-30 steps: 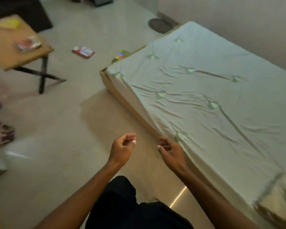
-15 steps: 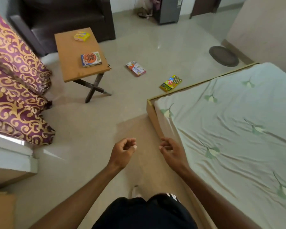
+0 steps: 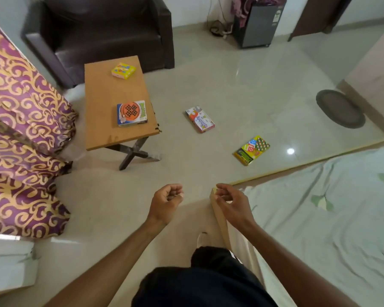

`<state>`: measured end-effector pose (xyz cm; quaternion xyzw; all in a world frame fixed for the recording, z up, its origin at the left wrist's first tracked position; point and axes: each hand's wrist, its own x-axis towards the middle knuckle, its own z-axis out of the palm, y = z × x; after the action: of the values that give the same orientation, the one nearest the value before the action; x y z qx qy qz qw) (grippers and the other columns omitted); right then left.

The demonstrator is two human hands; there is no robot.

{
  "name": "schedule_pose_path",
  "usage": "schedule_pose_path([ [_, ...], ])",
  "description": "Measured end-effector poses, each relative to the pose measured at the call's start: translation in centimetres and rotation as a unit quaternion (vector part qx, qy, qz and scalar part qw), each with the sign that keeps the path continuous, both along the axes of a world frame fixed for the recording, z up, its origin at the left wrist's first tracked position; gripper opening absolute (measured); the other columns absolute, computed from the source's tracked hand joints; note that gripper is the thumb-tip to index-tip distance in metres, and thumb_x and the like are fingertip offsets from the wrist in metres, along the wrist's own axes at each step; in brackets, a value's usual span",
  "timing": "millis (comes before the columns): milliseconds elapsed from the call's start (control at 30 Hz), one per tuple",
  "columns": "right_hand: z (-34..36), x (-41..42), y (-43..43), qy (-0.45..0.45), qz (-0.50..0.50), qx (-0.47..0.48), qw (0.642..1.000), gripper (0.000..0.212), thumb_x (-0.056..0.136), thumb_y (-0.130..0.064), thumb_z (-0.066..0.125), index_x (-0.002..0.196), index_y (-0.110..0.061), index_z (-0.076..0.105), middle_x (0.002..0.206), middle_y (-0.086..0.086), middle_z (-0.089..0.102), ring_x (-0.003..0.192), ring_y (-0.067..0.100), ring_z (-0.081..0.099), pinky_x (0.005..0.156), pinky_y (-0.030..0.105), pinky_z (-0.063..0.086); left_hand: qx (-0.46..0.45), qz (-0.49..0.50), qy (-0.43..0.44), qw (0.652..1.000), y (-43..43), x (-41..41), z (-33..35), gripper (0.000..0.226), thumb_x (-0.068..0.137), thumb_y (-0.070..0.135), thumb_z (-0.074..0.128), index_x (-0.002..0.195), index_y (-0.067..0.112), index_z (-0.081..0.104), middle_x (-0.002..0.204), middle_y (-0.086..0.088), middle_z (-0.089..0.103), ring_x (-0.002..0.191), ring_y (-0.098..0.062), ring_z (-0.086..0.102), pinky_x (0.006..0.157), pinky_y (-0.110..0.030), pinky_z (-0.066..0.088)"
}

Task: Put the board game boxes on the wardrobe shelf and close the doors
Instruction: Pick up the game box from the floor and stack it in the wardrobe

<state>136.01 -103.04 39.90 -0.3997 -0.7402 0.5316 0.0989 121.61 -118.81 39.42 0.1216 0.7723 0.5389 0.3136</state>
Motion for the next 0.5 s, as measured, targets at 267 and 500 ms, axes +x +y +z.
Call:
schedule_pose_path([
  [267,-0.2,-19.6,14.4,0.002,0.054,0.01,0.998,0.027,0.085,-0.016,0.067,0.109,-0.028,0.065,0.086,-0.007,0.07,0.072,0.0,0.063,0.064,0.007,0.048,0.009,0.047,-0.01,0.999,12.2,-17.8,-0.4,0.025,0.087,0.012,0.067,0.11,0.018,0.068,0.103,0.002,0.071,0.099,-0.014,0.066,0.092,-0.03,0.054],
  [500,-2.4,-37.0,24.7,-0.021,0.037,0.005,0.999,0.027,0.085,-0.016,0.066,0.11,-0.026,0.065,0.087,-0.006,0.07,0.071,-0.001,0.063,0.059,0.007,0.046,-0.009,0.049,-0.025,0.998,22.5,-36.6,-2.7,0.022,0.086,0.014,0.067,0.107,0.018,0.069,0.1,0.0,0.072,0.094,-0.015,0.067,0.084,-0.028,0.055],
])
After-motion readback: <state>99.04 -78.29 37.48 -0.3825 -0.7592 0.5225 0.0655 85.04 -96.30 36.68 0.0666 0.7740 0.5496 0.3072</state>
